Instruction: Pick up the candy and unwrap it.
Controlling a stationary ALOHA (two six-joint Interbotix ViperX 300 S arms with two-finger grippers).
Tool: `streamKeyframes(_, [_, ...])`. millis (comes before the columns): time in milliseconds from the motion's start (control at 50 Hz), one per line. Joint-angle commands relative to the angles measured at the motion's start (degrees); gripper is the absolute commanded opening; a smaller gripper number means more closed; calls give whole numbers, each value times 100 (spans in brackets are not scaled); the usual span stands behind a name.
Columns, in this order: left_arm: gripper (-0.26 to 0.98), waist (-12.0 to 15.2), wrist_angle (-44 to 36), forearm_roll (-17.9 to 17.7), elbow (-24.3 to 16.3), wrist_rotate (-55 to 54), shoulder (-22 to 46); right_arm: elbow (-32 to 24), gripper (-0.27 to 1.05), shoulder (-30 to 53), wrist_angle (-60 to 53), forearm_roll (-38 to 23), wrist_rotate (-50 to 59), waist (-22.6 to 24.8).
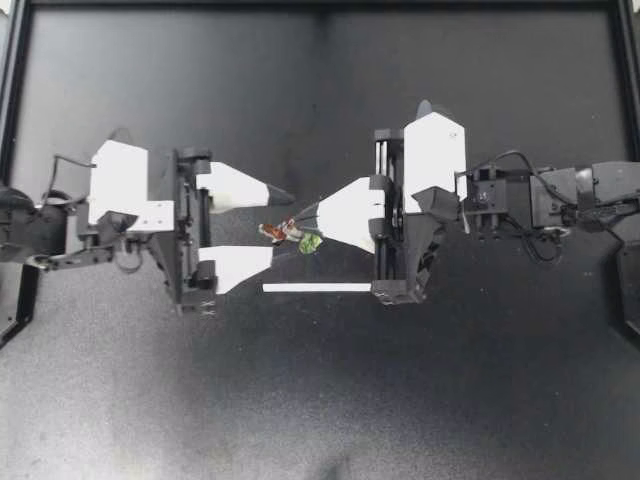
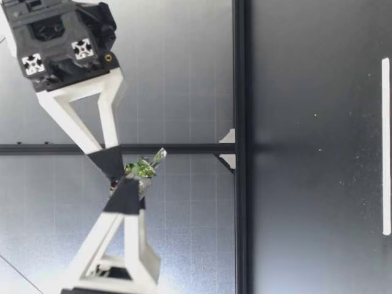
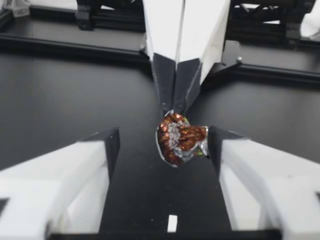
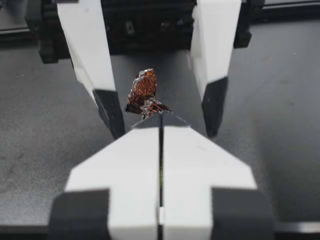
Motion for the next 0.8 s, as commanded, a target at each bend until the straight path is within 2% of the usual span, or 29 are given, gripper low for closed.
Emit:
streamKeyframes(0, [59, 88, -53, -97, -123, 9, 18, -70, -19, -70, -26, -9, 9, 123])
streamKeyframes(180, [58, 229, -246, -308, -79, 53, 114, -44, -19, -79, 70, 9, 35, 246])
streamKeyframes(380, [58, 255, -299, -343, -53, 35, 211, 9, -19, -114, 211, 26, 44, 264])
streamKeyframes(780, [58, 308, -308, -563, 176, 18, 334, 35, -19, -404, 211, 26, -9, 44])
